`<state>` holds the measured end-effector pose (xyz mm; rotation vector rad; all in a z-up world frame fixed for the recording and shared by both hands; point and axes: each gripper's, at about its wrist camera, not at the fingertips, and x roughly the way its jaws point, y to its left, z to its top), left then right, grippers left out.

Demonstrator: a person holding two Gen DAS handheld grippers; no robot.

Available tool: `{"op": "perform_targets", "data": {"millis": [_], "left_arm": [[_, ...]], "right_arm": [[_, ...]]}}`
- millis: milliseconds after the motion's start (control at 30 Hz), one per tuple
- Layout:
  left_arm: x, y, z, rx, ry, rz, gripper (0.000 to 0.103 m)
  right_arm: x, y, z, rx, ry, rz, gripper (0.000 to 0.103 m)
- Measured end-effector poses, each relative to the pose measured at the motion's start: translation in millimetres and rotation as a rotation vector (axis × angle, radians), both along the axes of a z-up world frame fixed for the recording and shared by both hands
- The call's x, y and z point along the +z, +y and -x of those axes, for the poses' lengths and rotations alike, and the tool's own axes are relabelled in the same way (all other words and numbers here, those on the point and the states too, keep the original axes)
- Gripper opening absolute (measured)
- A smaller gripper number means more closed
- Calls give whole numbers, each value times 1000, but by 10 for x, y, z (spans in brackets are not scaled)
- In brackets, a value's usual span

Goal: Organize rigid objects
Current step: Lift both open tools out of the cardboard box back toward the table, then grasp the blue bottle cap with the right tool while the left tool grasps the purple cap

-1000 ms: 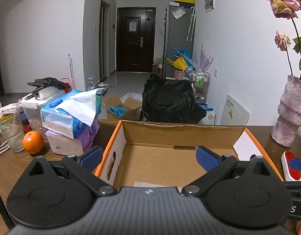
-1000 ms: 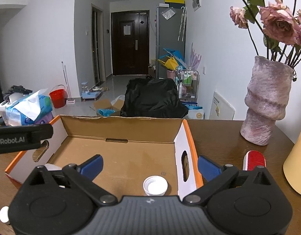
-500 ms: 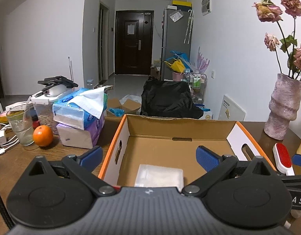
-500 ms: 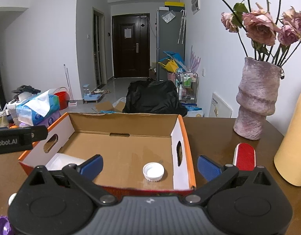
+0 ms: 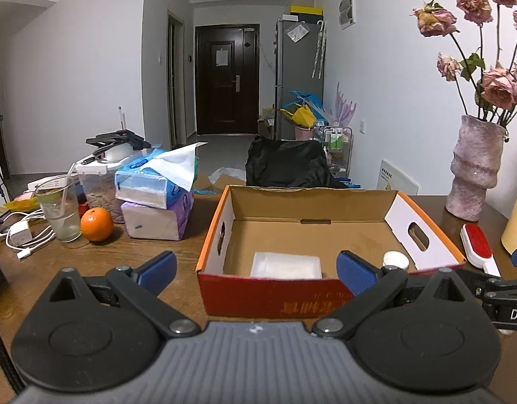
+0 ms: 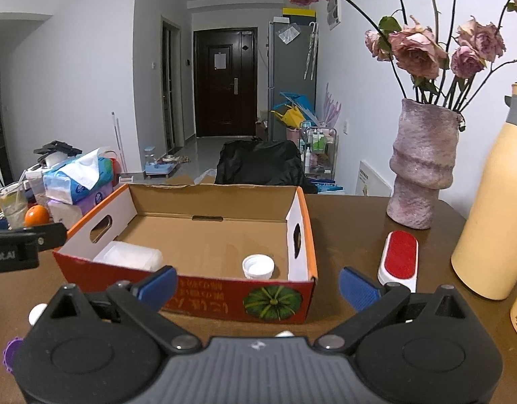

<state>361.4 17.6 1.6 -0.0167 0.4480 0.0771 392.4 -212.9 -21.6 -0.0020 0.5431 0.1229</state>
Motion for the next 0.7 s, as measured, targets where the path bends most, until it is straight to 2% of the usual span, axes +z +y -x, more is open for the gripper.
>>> {"op": "perform_targets", "data": {"millis": [467, 700], "left_arm": [[-86, 40, 458, -8, 3, -17, 103], [-190, 30, 619, -18, 26, -19, 103]], "right_arm": [[-102, 10, 525, 13, -25, -17, 103], [-204, -32, 687, 8, -4, -22, 103]]}}
